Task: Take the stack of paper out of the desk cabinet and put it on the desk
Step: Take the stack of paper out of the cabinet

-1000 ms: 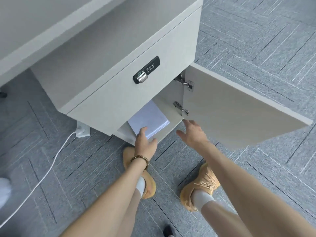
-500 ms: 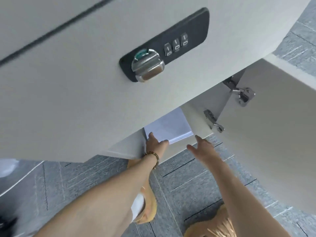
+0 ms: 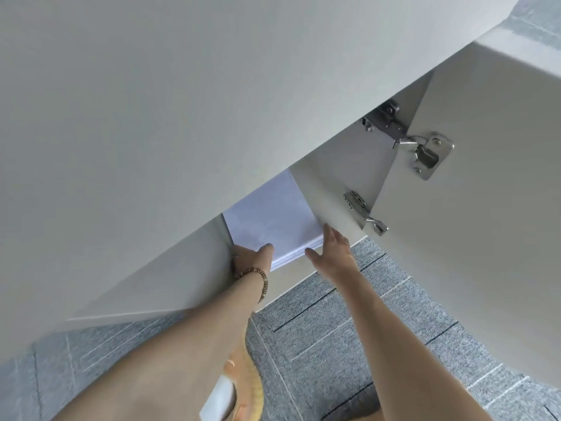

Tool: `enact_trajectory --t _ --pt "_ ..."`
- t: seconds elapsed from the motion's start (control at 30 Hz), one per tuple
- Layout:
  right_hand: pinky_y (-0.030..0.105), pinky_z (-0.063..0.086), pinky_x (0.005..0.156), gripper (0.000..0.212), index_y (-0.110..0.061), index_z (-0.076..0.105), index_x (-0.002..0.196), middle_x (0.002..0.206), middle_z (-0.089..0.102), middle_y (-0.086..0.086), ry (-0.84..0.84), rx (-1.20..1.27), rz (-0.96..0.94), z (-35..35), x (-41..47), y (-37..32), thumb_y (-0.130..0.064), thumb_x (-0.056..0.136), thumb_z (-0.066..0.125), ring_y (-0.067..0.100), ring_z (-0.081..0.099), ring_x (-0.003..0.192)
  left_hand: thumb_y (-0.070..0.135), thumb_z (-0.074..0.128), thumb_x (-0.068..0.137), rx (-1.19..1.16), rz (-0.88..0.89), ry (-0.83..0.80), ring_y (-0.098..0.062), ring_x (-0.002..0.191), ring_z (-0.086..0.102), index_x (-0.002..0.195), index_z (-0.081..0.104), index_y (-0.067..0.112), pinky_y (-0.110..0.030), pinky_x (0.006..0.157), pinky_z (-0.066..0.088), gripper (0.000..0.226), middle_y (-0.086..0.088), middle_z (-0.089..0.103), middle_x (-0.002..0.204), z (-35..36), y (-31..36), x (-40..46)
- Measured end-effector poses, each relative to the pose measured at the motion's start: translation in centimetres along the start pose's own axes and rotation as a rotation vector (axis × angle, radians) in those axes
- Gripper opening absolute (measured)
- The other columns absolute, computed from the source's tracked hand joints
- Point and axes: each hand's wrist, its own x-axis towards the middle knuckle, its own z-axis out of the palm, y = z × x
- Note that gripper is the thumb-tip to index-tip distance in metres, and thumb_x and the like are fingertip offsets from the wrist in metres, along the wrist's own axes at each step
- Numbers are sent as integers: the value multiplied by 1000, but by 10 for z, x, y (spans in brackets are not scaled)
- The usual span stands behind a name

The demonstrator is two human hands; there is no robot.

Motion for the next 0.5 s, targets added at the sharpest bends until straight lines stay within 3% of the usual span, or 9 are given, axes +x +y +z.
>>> enact_trajectory --t 0.1,0.23,0.37,0.5 --pt "45 25 121 86 -10 11 160 166 25 10 1 0 -16 1 11 -2 -42 95 57 33 22 150 35 77 66 -2 -65 29 -36 123 55 134 36 3 -43 101 44 85 -20 50 138 4 1 3" --pt "42 25 121 82 -7 21 158 160 35 16 38 62 29 0 17 -2 -40 93 61 34 29 148 32 76 66 -10 -85 67 -35 106 66 119 46 3 -34 74 45 67 -18 64 118 9 -2 -2" --pt "42 35 114 74 -7 35 153 149 48 17 47 108 60 0 9 8 -37 91 64 35 41 140 40 74 54 -60 -77 51 -33 106 66 116 50 4 -40 86 54 75 -17 66 117 14 -8 -11" --pt "40 44 105 68 -12 43 150 141 57 14 46 153 101 -4 -11 26 -37 90 64 32 51 132 34 78 61 -70 -58 29 -33 120 56 124 44 2 -34 87 43 78 -19 55 132 16 -21 -32"
